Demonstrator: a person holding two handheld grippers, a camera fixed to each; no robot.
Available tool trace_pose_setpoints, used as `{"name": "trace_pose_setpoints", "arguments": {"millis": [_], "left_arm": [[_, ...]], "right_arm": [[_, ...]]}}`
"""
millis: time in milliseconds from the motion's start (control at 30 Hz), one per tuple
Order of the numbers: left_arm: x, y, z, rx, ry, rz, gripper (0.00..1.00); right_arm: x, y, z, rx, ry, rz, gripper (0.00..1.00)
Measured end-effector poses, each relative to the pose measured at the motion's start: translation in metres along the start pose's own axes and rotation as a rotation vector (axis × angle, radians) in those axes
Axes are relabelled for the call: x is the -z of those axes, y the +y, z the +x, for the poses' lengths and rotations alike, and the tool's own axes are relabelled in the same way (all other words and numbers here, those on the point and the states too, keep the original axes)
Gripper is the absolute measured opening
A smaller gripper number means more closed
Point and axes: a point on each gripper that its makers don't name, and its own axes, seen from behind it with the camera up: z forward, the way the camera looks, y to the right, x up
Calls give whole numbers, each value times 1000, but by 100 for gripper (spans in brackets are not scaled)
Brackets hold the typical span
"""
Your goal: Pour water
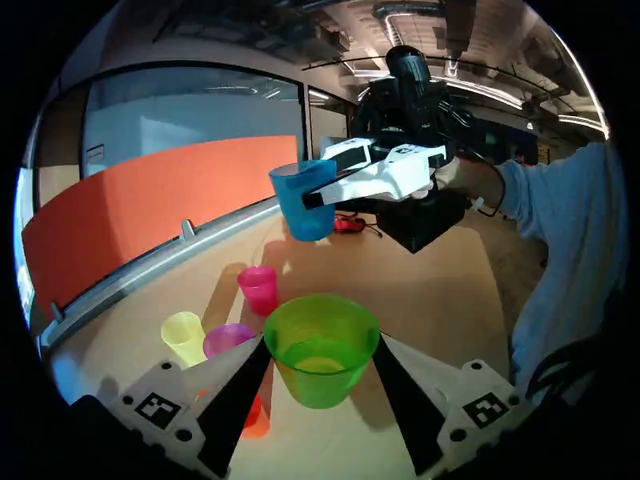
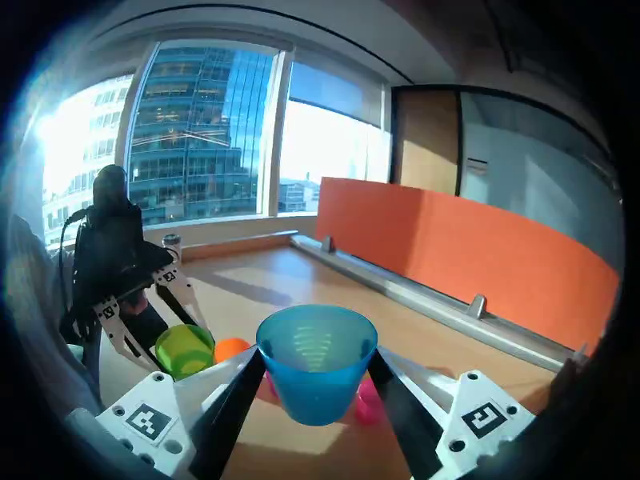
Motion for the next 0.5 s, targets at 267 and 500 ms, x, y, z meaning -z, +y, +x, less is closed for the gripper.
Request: {"name": "trace_pose_setpoints", "arguments": {"millis": [267, 500], "left_arm": [[-7, 4, -20, -19, -73, -22, 87], [-14, 8, -39, -37, -136, -46, 86]], "right_arm": [[-5, -5, -19, 29, -45, 17, 90], [-9, -10, -38, 37, -80, 40, 90]]}}
